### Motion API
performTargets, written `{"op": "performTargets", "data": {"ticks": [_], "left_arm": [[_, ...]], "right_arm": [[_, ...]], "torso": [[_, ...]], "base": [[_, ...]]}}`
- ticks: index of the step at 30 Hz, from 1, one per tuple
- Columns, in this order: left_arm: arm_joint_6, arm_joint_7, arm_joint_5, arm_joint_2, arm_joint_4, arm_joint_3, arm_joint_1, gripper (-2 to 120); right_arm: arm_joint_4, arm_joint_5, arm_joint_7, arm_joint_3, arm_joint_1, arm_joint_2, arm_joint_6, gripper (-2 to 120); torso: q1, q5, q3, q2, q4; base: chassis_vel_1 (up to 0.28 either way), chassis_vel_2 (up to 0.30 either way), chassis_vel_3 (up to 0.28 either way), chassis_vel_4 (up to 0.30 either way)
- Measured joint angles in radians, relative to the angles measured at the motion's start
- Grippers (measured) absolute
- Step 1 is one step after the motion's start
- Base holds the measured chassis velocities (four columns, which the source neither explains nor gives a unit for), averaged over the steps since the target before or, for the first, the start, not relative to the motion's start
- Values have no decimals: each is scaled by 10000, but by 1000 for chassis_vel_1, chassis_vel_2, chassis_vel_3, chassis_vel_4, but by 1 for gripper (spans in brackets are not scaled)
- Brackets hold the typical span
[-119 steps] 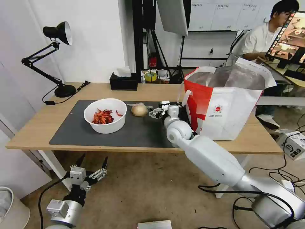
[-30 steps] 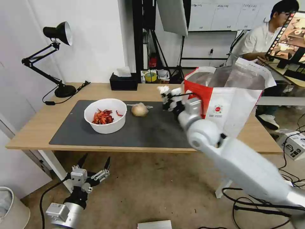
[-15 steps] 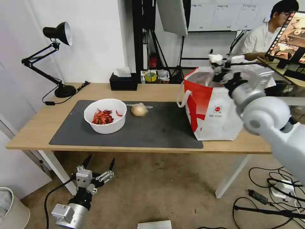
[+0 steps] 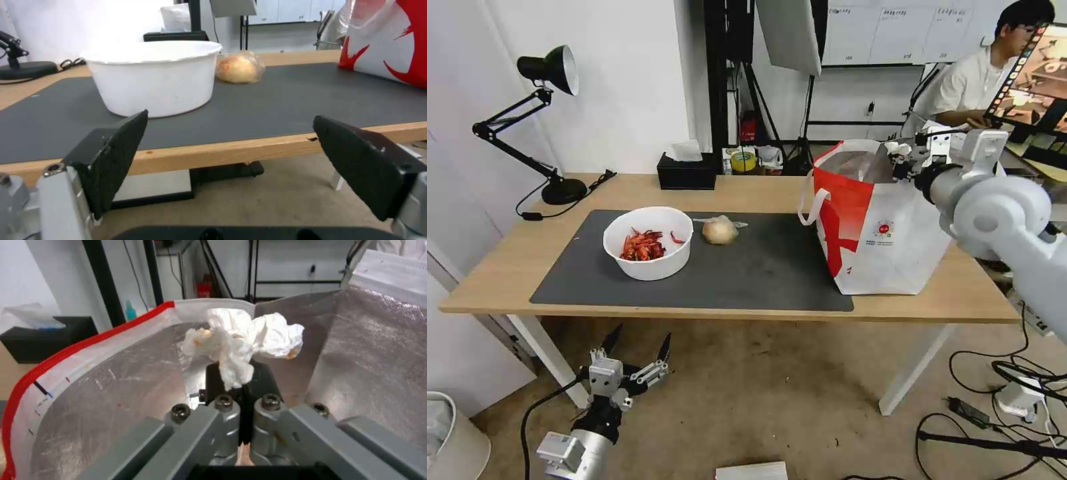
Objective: Pick up the trash from the table and place it into the takeout bag.
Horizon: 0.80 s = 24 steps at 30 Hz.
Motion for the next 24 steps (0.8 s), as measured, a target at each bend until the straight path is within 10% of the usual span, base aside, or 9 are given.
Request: {"op": "performTargets", "data": {"ticks": [10,24], "left_arm": [[0,4,3,-23,-6,34,-21,100],[0,5,-5,-40,-94,19,-8,100]], "right_arm": [[109,413,261,52,-99,22,-175,0],[330,-95,20,278,-433,-69,-129,55]], "torso": [[0,1,0,-1,0],[0,1,0,0,-1]], "base": [[0,0,0,0],[0,0,0,0]]}}
